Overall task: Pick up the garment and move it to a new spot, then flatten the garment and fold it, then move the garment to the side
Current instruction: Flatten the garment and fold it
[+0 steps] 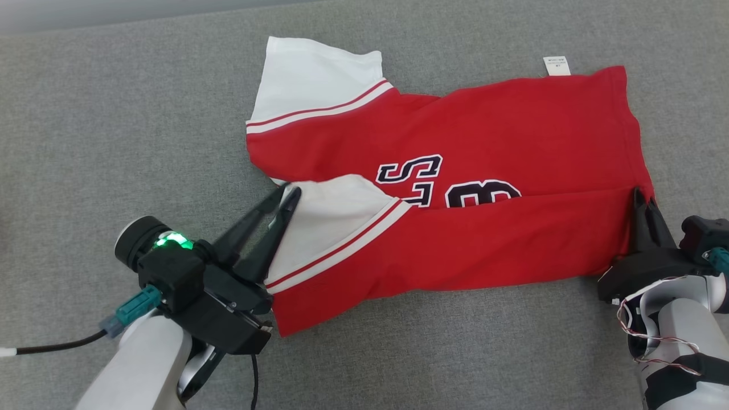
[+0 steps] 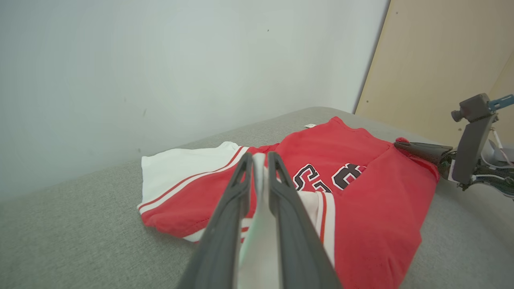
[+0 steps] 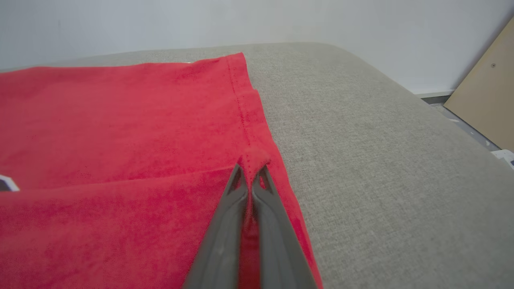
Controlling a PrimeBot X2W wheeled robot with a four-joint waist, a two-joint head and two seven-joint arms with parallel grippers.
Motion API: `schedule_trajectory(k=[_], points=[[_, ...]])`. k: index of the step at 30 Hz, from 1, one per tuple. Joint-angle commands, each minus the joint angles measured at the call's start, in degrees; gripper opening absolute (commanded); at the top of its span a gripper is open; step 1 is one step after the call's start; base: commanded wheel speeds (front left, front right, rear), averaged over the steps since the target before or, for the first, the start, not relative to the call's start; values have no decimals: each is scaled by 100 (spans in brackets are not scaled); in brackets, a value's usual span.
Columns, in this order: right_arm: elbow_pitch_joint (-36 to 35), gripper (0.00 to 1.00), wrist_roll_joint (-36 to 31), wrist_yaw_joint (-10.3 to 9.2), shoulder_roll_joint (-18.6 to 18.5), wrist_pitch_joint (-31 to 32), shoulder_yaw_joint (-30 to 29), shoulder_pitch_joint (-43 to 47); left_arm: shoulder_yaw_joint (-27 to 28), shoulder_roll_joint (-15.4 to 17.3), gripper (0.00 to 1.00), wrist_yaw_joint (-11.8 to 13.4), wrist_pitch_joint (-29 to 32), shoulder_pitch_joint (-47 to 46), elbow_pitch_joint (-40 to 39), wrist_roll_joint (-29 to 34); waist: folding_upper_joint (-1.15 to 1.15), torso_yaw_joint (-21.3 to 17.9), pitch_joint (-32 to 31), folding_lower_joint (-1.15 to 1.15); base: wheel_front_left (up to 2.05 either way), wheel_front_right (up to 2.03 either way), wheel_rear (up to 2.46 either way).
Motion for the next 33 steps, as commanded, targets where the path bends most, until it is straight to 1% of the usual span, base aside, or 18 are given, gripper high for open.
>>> schedule_trajectory(k=[1, 4, 10, 15, 19, 25, 28, 33], points=[[36, 100, -46, -6, 49, -3, -23, -11, 22, -18, 100, 2, -27, 22, 28, -29, -1, 24, -42, -1, 0, 0, 0], [-55, 100, -101, -6, 67, -3, -126, 96, 164, -70, 100, 1, -27, 225, 18, -84, -1, 31, -158, -1, 0, 0, 0], [-393, 100, -124, -6, 174, -3, -384, 537, 696, -362, 100, 1, -22, 1026, 104, -398, -1, 24, -523, -1, 0, 0, 0], [-635, 100, -93, -6, 248, -3, -416, 1022, 745, -538, 100, 55, 78, 1729, 505, -819, -1, -10, -896, -1, 0, 0, 0], [-785, 100, -77, -6, 295, -3, -397, 1292, 707, -631, 100, 233, 507, 2104, 850, -1065, -1, -47, -1151, -1, 0, 0, 0], [-812, 100, -38, -6, 286, -3, -297, 1450, 631, -792, 100, 271, 998, 2220, 1111, -1400, -1, -133, -1295, -1, 0, 0, 0], [-800, 100, 3, -6, 255, -3, -238, 1452, 659, -889, 100, 295, 1117, 2191, 1247, -1569, -1, -201, -1332, -1, 0, 0, 0], [-711, 100, 95, -6, 189, -3, -124, 1411, 638, -944, 100, 283, 1296, 2073, 1470, -1689, -1, -305, -1304, -1, 0, 0, 0]])
